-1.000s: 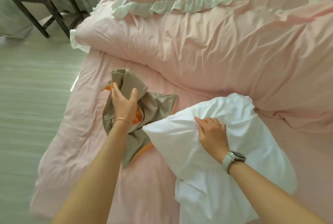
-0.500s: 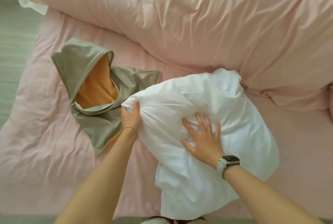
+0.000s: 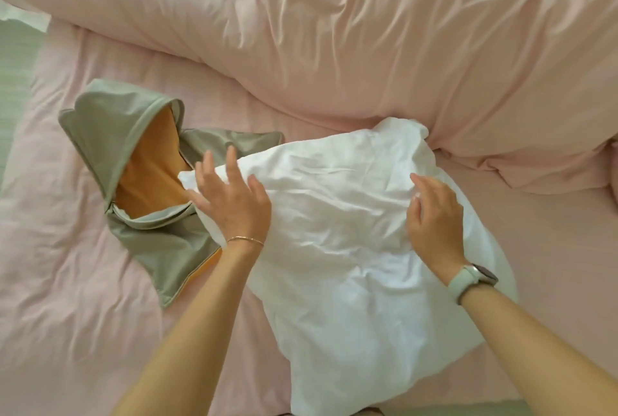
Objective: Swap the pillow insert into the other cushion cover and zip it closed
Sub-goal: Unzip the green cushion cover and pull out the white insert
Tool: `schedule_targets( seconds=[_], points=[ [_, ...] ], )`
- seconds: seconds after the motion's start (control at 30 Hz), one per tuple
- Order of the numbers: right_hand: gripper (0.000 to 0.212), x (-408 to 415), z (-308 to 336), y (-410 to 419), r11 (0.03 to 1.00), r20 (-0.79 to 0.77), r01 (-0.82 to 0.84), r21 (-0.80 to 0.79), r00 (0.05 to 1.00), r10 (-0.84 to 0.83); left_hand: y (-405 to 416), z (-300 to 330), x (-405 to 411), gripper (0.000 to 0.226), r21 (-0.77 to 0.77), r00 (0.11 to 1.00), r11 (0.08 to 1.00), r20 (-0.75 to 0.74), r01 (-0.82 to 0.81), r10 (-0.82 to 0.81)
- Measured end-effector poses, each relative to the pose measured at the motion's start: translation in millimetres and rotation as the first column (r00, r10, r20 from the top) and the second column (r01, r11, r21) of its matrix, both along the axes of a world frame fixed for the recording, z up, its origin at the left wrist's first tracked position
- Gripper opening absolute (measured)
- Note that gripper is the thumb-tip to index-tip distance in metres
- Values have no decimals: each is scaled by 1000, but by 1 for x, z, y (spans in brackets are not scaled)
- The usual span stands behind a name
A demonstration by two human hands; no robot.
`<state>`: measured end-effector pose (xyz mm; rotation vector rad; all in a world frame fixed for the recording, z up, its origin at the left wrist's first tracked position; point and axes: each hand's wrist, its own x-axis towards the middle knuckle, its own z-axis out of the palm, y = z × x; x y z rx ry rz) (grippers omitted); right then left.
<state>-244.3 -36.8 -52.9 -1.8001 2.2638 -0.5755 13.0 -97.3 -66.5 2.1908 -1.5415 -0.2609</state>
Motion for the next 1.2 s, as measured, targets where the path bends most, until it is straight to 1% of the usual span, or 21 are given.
schedule_targets(
  seconds=[0.07, 0.13, 0.17, 0.2, 0.23, 0.3, 0.37, 0.4, 0.47, 0.5, 0.57, 0.6, 0.63, 0.7, 0.77, 0.83, 0.9, 0.97, 1.07, 1.13, 1.2],
  points=[
    [46, -21, -8, -24, 987, 61, 127, 100, 989, -134, -14, 5, -28, 35, -63, 956, 955, 50, 291, -289],
    [53, -38, -15, -47, 964, 112, 150, 218, 978, -178, -32, 11, -60, 31, -75, 830, 827, 45, 557, -555],
    [59, -43, -17, -58, 951, 134, 136, 278, 975, -179, -40, 11, -76, 32, -22, 759, 759, 36, 651, -650],
    [68, -47, -21, -66, 932, 154, 121, 342, 971, -183, -47, 10, -90, 34, 97, 703, 702, 30, 706, -711],
    [78, -51, -24, -72, 911, 185, 112, 398, 962, -199, -55, 3, -101, 43, 224, 679, 666, 27, 711, -734],
    [91, -60, -36, -77, 852, 242, 122, 509, 930, -278, -68, -14, -110, 64, 463, 698, 628, 28, 625, -716],
    [91, -65, -50, -66, 807, 258, 107, 581, 916, -307, -72, -25, -104, 69, 569, 763, 643, 42, 513, -646],
    [88, -67, -53, -60, 798, 262, 104, 594, 912, -314, -73, -29, -99, 65, 568, 778, 665, 68, 484, -625],
    [63, -67, -47, -45, 844, 261, 158, 513, 908, -328, -70, -33, -91, 64, 444, 777, 729, 106, 521, -621],
    [52, -67, -43, -37, 892, 263, 201, 405, 909, -324, -67, -32, -87, 67, 342, 779, 760, 112, 552, -617],
    [45, -66, -29, -23, 957, 225, 261, 131, 932, -285, -59, -28, -77, 64, 145, 819, 820, 82, 554, -568],
    [44, -66, -24, -20, 960, 202, 275, 46, 939, -278, -56, -27, -74, 62, 108, 845, 848, 84, 519, -528],
    [43, -66, -24, -20, 960, 183, 278, 27, 943, -278, -56, -26, -74, 62, 154, 872, 871, 82, 467, -482],
    [47, -69, -34, -28, 945, 107, 280, 167, 948, -300, -61, -26, -82, 61, 381, 929, 872, 82, 306, -361],
    [53, -72, -40, -36, 937, -15, 246, 249, 968, -251, -68, -25, -96, 58, 429, 943, 863, 72, 265, -326],
    [44, -68, -40, -39, 985, -1, 133, 109, 991, -133, -68, -20, -111, 53, 259, 872, 855, 83, 449, -483],
    [38, -61, -43, -40, 999, 42, 33, -28, 999, -31, -59, -19, -127, 49, 128, 723, 733, 121, 668, -680],
    [33, -53, -44, -46, 996, 71, -13, -83, 997, 19, -38, -21, -136, 47, 125, 623, 643, 166, 756, -765],
    [28, -49, -41, -48, 989, 83, -41, -140, 995, 53, 5, -29, -122, 54, 177, 623, 639, 143, 749, -769],
    [23, -45, -39, -28, 976, 78, -101, -193, 990, 118, 36, -36, -103, 56, 149, 632, 647, 139, 747, -762],
    [24, -36, -40, 6, 969, 25, -180, -167, 982, 186, 61, -40, -89, 53, 117, 644, 660, 149, 742, -750]
  ],
)
